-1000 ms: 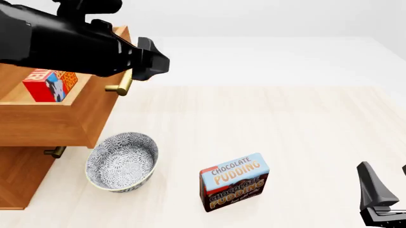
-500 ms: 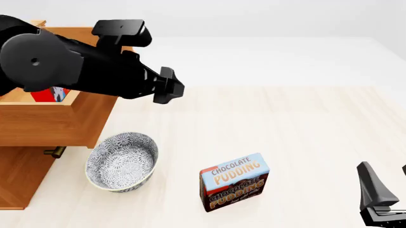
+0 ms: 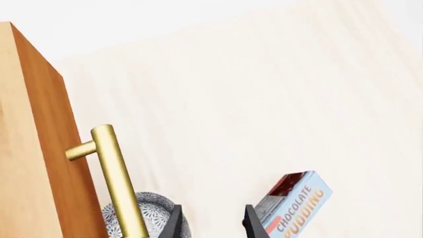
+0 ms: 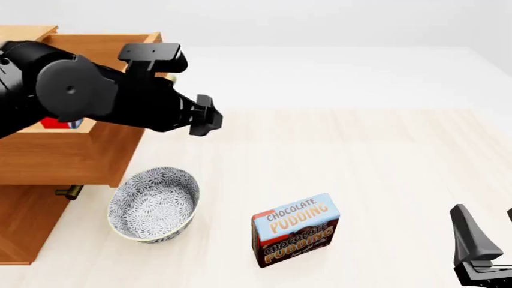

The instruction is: Put the butter at the back in the top drawer of the cabinet and close it.

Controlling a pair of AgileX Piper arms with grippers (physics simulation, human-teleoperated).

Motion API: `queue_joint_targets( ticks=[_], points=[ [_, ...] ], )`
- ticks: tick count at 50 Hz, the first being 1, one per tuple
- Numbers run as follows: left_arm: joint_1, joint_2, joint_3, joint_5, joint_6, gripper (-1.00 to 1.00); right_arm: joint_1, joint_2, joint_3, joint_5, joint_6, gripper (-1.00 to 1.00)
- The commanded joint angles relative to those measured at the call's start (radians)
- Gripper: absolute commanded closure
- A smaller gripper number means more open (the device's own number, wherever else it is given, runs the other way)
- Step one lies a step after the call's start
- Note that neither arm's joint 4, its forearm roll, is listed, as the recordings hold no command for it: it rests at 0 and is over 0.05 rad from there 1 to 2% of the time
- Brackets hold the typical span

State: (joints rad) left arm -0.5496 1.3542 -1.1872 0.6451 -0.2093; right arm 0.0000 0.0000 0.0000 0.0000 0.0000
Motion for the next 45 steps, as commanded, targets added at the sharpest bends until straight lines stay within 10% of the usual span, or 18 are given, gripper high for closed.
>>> queue_joint_targets(
  ticks=[1,45],
  points=[
    [0.061,0.017,0.023,-0.014,-0.003,-1.00,0.000,0.000,0.000,0.000,0.000,-1.00],
    [0.254,-0.052,0.112,-0.035,-0.001,-1.00,0.000,0.000,0.000,0.000,0.000,-1.00]
  ],
)
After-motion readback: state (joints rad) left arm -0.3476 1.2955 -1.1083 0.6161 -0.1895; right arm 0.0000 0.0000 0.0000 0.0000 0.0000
